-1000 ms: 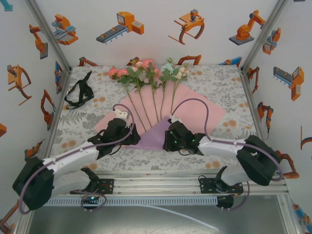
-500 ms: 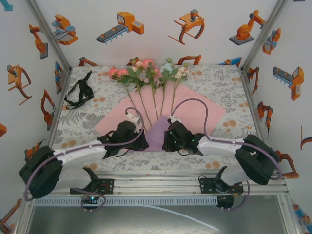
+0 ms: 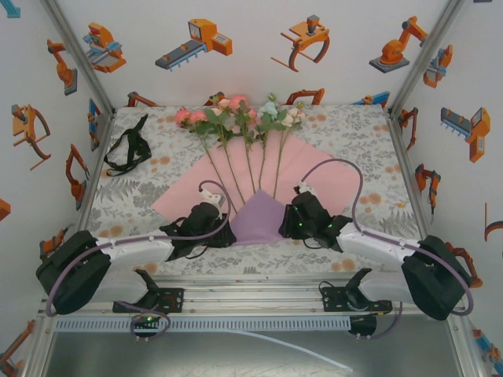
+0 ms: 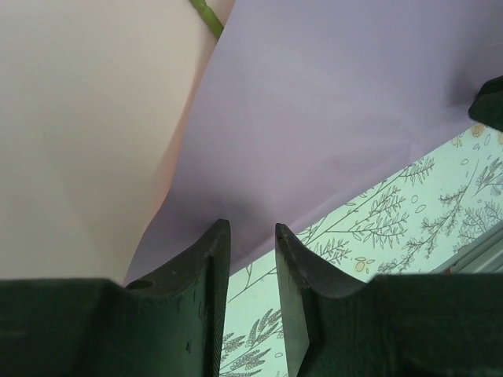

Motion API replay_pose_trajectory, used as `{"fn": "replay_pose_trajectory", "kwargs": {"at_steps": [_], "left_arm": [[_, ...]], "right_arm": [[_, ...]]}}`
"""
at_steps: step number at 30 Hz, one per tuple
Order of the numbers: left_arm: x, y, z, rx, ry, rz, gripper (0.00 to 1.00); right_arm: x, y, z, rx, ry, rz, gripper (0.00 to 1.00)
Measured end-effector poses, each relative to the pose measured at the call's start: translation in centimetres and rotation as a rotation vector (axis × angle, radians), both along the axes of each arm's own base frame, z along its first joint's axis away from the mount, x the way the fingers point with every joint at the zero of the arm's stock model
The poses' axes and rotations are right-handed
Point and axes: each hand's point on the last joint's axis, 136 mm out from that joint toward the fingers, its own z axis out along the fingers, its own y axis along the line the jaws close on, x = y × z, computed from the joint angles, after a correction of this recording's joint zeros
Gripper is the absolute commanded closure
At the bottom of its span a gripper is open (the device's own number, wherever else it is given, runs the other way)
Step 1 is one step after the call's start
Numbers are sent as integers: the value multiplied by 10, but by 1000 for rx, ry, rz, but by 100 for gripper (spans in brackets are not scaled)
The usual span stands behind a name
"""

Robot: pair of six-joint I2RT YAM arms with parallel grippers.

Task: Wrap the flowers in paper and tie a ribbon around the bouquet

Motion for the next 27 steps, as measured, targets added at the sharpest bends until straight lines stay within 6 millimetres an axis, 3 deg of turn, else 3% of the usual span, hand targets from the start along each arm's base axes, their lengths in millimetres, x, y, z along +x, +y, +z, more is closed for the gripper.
{"fn": "replay_pose_trajectory", "kwargs": {"at_steps": [4, 7, 13, 17, 21, 24, 27], "left_arm": [[-2, 12, 0, 7, -13, 33, 66], [-4, 18, 2, 3, -19, 51, 58], [-4, 24, 12, 13, -27, 70, 42], [6, 37, 37, 31, -60, 146, 36], [33, 64, 70, 51, -40, 316, 34], [50, 92, 84, 80, -22, 450, 33], [59, 125, 80, 129, 4, 565, 32]], "right_arm": [[-5, -43, -7, -59, 18, -119, 60], [-8, -67, -13, -101, 32, -207, 60], [-11, -73, -5, -122, 23, -207, 58], [1, -52, 32, -68, -61, -142, 53], [10, -19, 65, -14, -148, -54, 41], [16, 10, 68, -30, -159, 26, 36], [26, 31, 58, -74, -150, 86, 34]]}}
